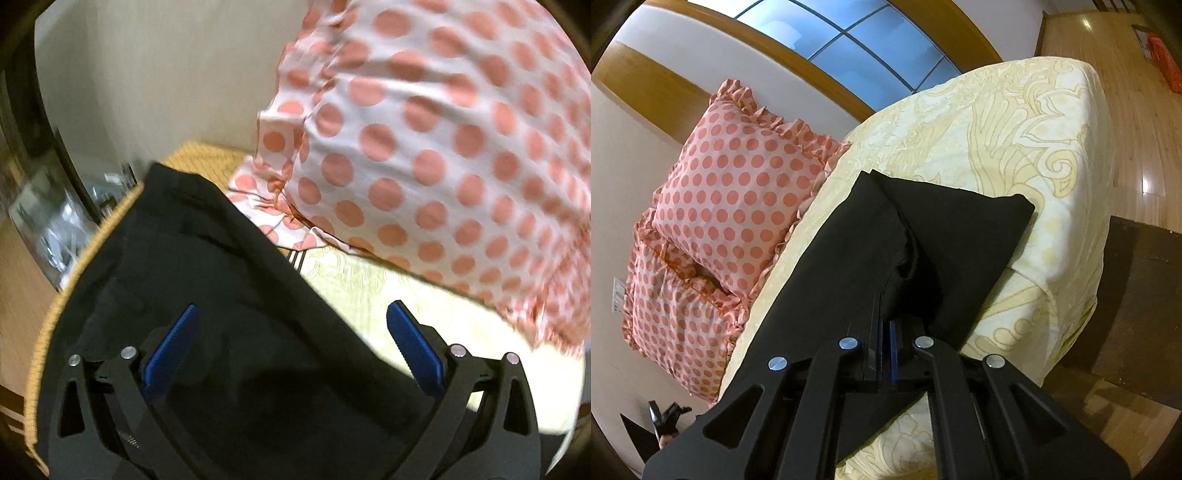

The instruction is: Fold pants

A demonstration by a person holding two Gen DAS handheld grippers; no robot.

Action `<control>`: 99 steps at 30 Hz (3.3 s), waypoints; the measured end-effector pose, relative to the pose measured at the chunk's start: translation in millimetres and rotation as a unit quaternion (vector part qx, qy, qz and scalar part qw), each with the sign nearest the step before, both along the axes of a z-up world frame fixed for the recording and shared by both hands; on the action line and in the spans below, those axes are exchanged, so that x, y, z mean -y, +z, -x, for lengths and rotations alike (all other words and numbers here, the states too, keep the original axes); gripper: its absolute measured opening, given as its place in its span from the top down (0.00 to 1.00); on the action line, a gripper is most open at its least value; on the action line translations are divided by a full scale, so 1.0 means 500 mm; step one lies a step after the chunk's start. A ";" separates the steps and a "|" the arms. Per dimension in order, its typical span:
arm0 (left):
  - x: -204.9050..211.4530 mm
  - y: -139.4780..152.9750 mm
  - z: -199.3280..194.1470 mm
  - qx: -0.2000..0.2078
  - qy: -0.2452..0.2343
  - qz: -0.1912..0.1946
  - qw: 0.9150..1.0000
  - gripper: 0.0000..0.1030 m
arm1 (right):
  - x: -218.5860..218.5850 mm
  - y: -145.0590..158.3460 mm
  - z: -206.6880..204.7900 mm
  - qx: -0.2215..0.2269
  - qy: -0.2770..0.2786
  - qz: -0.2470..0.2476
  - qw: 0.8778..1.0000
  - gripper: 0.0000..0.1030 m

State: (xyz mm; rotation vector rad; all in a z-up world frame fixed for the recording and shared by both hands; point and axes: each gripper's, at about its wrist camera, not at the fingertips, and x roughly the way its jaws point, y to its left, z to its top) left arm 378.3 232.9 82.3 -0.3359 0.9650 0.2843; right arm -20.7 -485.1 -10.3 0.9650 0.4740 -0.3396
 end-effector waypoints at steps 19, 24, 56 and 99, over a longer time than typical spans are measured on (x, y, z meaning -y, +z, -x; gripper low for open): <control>-0.100 -0.004 0.060 0.013 0.028 0.093 0.995 0.89 | 0.006 0.042 -0.019 0.005 0.012 0.043 0.999 0.98; -0.101 0.078 0.260 0.064 0.003 0.057 0.996 0.89 | 0.028 0.073 -0.026 0.017 0.006 0.067 0.998 0.98; -0.094 -0.062 0.721 0.102 0.071 0.040 0.991 0.94 | 0.084 0.089 0.030 0.011 0.003 0.027 1.000 0.98; 0.120 -0.099 0.692 0.148 -0.066 -0.105 0.981 0.21 | -0.253 0.200 -0.139 0.060 0.258 0.222 0.938 0.38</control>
